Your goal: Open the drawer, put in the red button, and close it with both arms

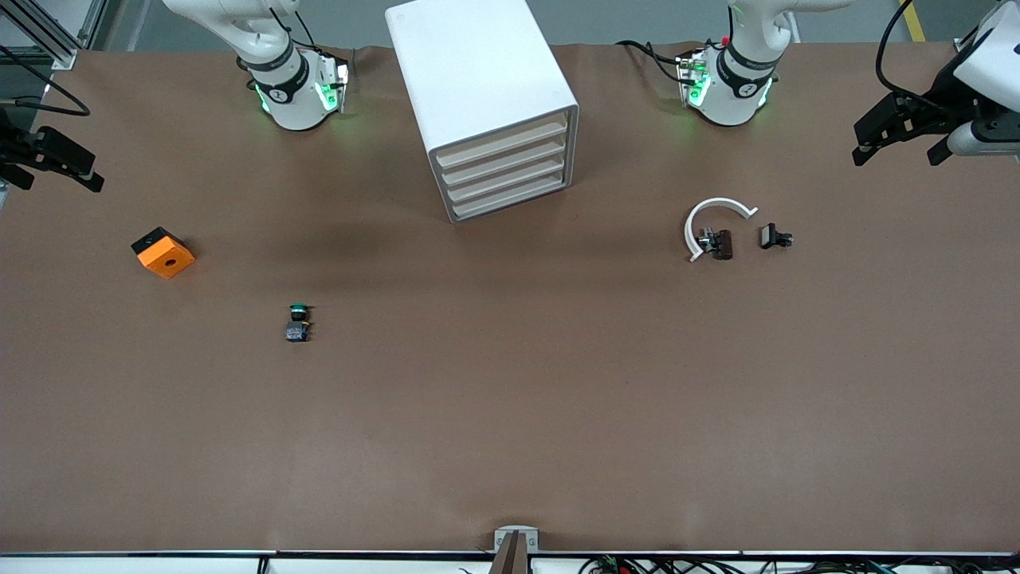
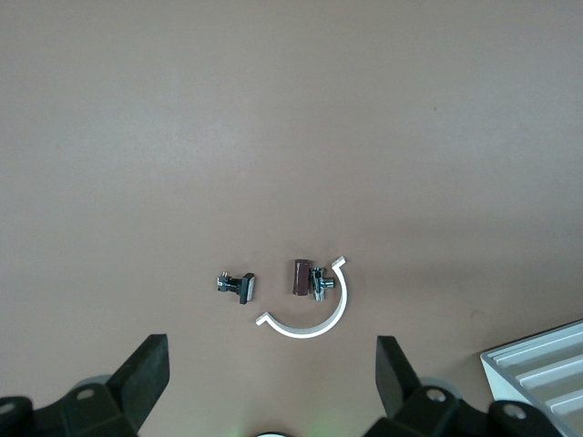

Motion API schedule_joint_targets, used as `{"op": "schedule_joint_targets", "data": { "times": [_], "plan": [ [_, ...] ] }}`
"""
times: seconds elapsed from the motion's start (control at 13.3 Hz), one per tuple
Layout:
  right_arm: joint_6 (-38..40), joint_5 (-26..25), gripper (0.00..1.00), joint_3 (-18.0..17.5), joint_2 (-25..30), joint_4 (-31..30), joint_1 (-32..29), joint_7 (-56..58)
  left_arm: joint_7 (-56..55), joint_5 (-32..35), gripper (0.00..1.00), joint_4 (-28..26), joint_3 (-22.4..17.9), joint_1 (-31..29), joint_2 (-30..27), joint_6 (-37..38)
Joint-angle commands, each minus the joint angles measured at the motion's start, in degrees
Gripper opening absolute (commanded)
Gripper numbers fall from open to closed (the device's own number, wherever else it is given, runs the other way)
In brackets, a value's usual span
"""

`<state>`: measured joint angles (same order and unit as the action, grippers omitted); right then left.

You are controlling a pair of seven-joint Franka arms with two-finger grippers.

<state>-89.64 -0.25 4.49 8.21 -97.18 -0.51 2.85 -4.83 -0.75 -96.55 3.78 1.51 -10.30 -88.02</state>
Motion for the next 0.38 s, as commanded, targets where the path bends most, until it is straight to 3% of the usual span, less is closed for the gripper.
{"op": "schedule_joint_targets", "data": {
  "times": [0.0, 0.3],
  "plan": [
    [-0.71, 0.25, 1.00, -0.54, 1.19, -1.26, -1.16, 1.72, 0.08, 0.84, 1.00, 1.54, -0.09, -0.11, 0.55, 1.54],
    [-0.71, 0.25, 1.00, -0.54, 1.28, -1.26, -1.16, 1.72, 0.08, 0.84, 1.00, 2.25, -0.09, -0.89, 0.55, 2.59]
  ]
}}
